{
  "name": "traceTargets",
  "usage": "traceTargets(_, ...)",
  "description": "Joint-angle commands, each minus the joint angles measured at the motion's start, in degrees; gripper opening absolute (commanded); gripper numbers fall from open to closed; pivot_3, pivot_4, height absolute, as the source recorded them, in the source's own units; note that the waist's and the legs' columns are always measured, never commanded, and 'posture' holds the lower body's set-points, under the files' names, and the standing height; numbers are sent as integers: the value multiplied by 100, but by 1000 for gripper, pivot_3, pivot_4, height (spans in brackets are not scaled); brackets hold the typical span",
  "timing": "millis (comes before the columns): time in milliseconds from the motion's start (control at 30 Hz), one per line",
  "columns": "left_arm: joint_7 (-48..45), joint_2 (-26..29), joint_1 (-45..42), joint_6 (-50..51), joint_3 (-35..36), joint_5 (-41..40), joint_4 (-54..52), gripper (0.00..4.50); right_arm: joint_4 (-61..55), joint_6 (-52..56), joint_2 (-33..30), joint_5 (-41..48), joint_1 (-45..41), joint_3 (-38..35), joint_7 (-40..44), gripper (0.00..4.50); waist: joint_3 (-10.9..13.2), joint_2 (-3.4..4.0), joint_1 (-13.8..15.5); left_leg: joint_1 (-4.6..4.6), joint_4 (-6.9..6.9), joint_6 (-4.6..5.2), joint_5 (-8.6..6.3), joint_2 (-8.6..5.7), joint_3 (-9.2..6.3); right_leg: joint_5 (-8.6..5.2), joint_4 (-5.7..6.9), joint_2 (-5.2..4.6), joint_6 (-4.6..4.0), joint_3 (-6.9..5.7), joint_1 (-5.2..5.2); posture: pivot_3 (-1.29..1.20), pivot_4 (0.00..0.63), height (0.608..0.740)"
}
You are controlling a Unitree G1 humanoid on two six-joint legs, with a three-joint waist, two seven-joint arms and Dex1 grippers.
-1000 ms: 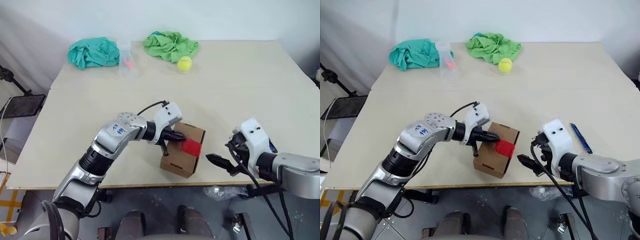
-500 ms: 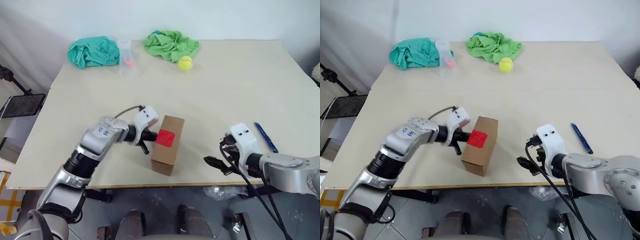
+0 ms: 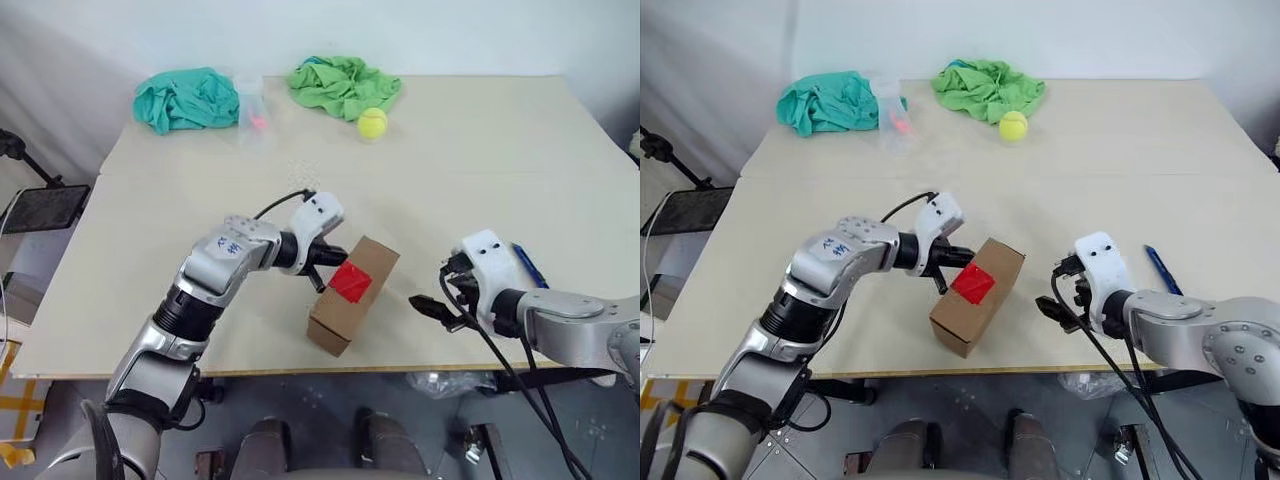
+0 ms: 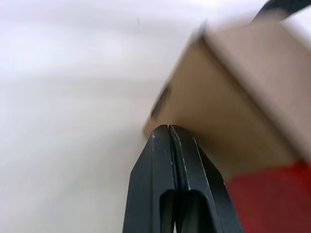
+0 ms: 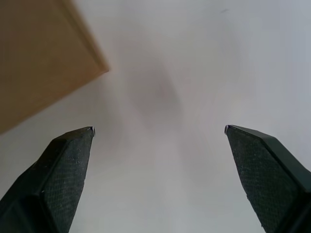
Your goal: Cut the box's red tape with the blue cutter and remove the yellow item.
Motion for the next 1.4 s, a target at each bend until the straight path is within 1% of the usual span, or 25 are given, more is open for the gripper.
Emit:
traceTargets(33, -60, -50, -219, 151, 176, -199, -309, 0, -43, 24, -304, 81, 21, -453, 96, 4486, 0, 0, -7, 0, 0, 0, 0, 0, 1, 0, 0, 0, 0, 1, 0, 0, 150, 740)
traceTargets(100, -130, -90, -292, 252, 200, -312, -404, 0, -62, 46, -491, 132, 103, -662, 184, 4486, 0, 0, -7, 0, -1, 0, 0, 0, 2, 1, 3, 1, 1, 1, 0, 0, 150, 740)
traceTargets(167, -155, -145, -311, 297, 153, -387, -521, 0, -132, 16, -661, 174, 120, -861, 258, 4114, 0, 0, -8, 0, -2, 0, 0, 0, 2, 1, 7, 2, 1, 1, 0, 0, 150, 740)
traceTargets(200, -140, -174, -301, 306, 141, -409, -547, 0, -197, -2, -745, 200, 70, -905, 321, 3860, 0, 0, -7, 0, -2, -1, 0, 0, 2, 1, 7, 2, 1, 1, 0, 0, 150, 740)
traceTargets(233, -122, -186, -278, 299, 130, -411, -564, 0, -236, -17, -819, 249, -22, -909, 357, 3543, 0, 0, -8, 0, -2, -1, 0, 0, 3, 1, 6, 1, 1, 1, 0, 0, 150, 740)
traceTargets(267, -82, -190, -257, 261, 130, -375, -528, 0, -222, -32, -859, 284, -180, -867, 367, 3113, 0, 0, -9, 0, -2, -1, 0, 0, 3, 1, 5, 1, 2, 1, 0, 0, 150, 740)
traceTargets(367, 134, -144, -214, 63, 222, -150, -201, 0, -121, -78, -802, 242, -921, -576, 297, 2077, 0, 0, -35, 6, 0, -1, 1, 0, 5, 1, -2, 1, 2, 4, 0, 0, 150, 740)
traceTargets(433, 226, -9, -174, -178, 248, 46, 144, 0, 110, 66, -538, 81, -1656, -97, 309, 1355, -1, 2, -69, 15, 0, 1, 3, 1, 6, -1, 5, 3, -2, 9, -1, 0, 150, 740)
traceTargets(500, 216, 196, -30, -470, 129, 252, 361, 0, 355, 229, -50, -162, -2362, 464, 385, 684, -1, 2, -115, 19, 0, 6, 9, 8, 6, -1, 10, 11, -10, 11, -1, 0, 150, 740)
traceTargets(567, 230, 269, 48, -656, 65, 380, 509, 0, 514, 365, 312, -404, -2749, 806, 576, 24, -1, 2, -111, 18, -2, 7, 12, 14, 3, 0, 15, 15, -18, 9, -3, 0, 150, 740)
traceTargets(667, 326, 263, 134, -835, 82, 541, 735, 0, 771, 483, 806, -957, -3107, 1255, 984, 24, -1, 3, -50, 3, -3, 5, 15, 13, 3, 1, 24, 13, -17, 7, -13, 0, 150, 740)
traceTargets(767, 370, 246, 310, -884, 73, 613, 674, 0, 1139, 388, 1308, -1819, -3403, 1884, 1588, 24, -1, 3, -17, -7, -2, 3, 15, 10, 7, 6, 22, 10, -8, 5, -13, 0, 150, 740)
traceTargets(867, 409, 168, 372, -876, 88, 633, 613, 0, 1476, 263, 1635, -2542, -3575, 2264, 2160, 24, -1, 3, -10, -15, -1, -2, 18, 6, 14, 8, 11, 4, -5, -1, -14, 0, 150, 740)
traceTargets(933, 470, 124, 441, -818, 128, 620, 489, 0, 1544, 285, 1776, -2839, -3657, 2459, 2592, 24, -1, 3, -15, -19, -1, -1, 17, 3, 18, 8, 7, -1, -3, -8, -14, 0, 150, 740)
traceTargets(1000, 513, 103, 467, -791, 158, 619, 438, 0, 1411, 444, 1754, -2958, -3674, 2474, 2949, 24, -1, 3, -23, -18, -1, 1, 15, 2, 21, 9, 6, -4, -3, -15, -14, 0, 150, 740)
traceTargets(1133, 544, 109, 544, -765, 182, 611, 333, 0, 830, 869, 1394, -2882, -3605, 2131, 3475, 24, -1, 3, -18, -17, -1, 1, 15, 4, 21, 9, 9, -5, -3, -25, -16, 0, 150, 740)
traceTargets(1267, 557, 72, 547, -772, 155, 616, 329, 0, 431, 1179, 1062, -2958, -3528, 1816, 3736, 24, -1, 2, -23, -11, -1, 0, 16, 4, 22, 9, 14, -7, -1, -23, -14, 0, 150, 740)
traceTargets(1333, 553, 51, 537, -785, 133, 621, 346, 0, 323, 1275, 1001, -3021, -3498, 1712, 3800, 24, -1, 3, -23, -7, -1, 2, 15, 5, 22, 10, 17, -6, -2, -24, -14, 0, 150, 740)
traceTargets(1400, 484, 9, 518, -821, 45, 625, 383, 0, 241, 1558, 843, -3042, -3563, 1369, 3761, 24, -1, 3, -24, -5, -1, 2, 15, 4, 22, 10, 20, -6, -2, -23, -14, 0, 150, 740)
